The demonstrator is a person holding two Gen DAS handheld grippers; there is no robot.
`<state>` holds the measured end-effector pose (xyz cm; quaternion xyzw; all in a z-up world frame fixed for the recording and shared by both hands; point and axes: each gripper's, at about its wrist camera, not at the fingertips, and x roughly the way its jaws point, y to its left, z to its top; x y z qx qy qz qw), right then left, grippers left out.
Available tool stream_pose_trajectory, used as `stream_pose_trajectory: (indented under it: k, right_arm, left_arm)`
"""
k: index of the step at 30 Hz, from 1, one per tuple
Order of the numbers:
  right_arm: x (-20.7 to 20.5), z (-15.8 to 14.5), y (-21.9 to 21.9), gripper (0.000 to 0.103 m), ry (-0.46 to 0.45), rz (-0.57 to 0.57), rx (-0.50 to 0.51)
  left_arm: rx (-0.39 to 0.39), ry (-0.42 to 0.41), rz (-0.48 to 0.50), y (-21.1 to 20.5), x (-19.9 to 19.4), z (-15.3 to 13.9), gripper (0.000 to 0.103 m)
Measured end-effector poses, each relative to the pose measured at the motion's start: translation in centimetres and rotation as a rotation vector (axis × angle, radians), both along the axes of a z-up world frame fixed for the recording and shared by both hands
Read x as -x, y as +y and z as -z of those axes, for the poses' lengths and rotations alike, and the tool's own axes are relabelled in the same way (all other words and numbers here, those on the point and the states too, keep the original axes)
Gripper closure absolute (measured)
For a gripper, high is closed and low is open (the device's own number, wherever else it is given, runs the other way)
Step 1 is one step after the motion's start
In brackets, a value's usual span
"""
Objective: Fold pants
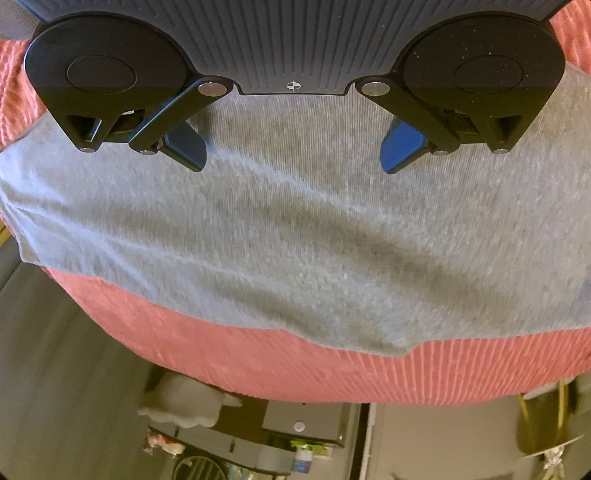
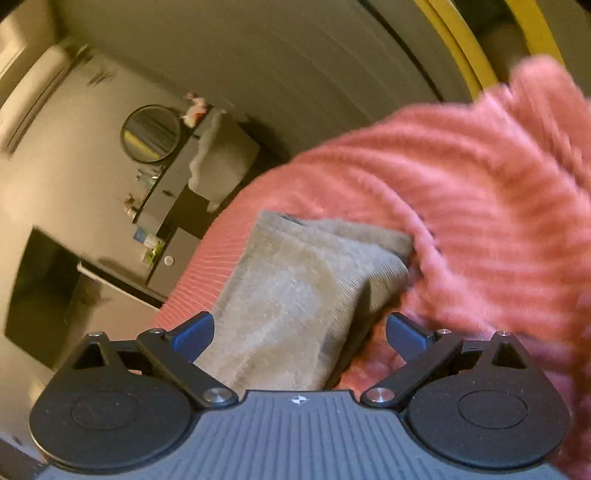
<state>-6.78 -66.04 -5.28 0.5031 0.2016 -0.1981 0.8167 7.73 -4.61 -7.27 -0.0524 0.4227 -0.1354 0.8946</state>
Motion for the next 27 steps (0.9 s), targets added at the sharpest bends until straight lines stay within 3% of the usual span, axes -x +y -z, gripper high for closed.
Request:
stream_pose_trajectory:
  k: [3,6,8,10,15,18,20,21,24,27]
  right_arm:
    - [-0.3,1.4,-1.3,0.011,-0.007,0.023,-0.077]
    - [-0.8,2.0,-1.9,0.021,0.018,0.021,-0.076]
    - [-0.2,2.0,-1.5,0.036,0.032,0.035,-0.075]
    - [0.2,2.4,-1.7,0.041,0.036,0.055,-0.103]
    - [-0.1,2.5,-2.2,0.041,0.033,0.066,-0.129]
    - [-1.0,1.8,-1.6,0.045,0.068,0.035,-0.055]
    - [-1.6,1.4,-1.0,0.079,0.106,0.018,0.023]
    - [-1.7,1.4,-0.9,0.082,0.115,0.019,0.043]
    - [-1.6,2.0,-1.2,0.079,0.097,0.032,0.001]
    - [-1.8,3.1,-1.9,0.068,0.068,0.044,-0.069]
  left_arm:
    - [0.019,0.005,-0.007,0.3,-0.1,0.0,0.0]
    - [0.024,0.007,-0.011,0.3,-0.1,0.0,0.0]
    - [0.018,0.006,-0.008,0.2,-0.1,0.0,0.0]
    - [0.01,0.005,-0.004,0.1,-0.1,0.0,0.0]
    - [0.008,0.007,-0.003,0.1,-0.1,0.0,0.0]
    - [0.021,0.01,-0.009,0.2,-0.2,0.0,0.0]
    - [0.026,0.011,-0.011,0.3,-0.2,0.0,0.0]
    - [0.026,0.011,-0.011,0.3,-0.1,0.0,0.0]
    - [0.022,0.011,-0.009,0.2,-0.1,0.0,0.0]
    - [0.017,0.011,-0.007,0.2,-0.1,0.0,0.0]
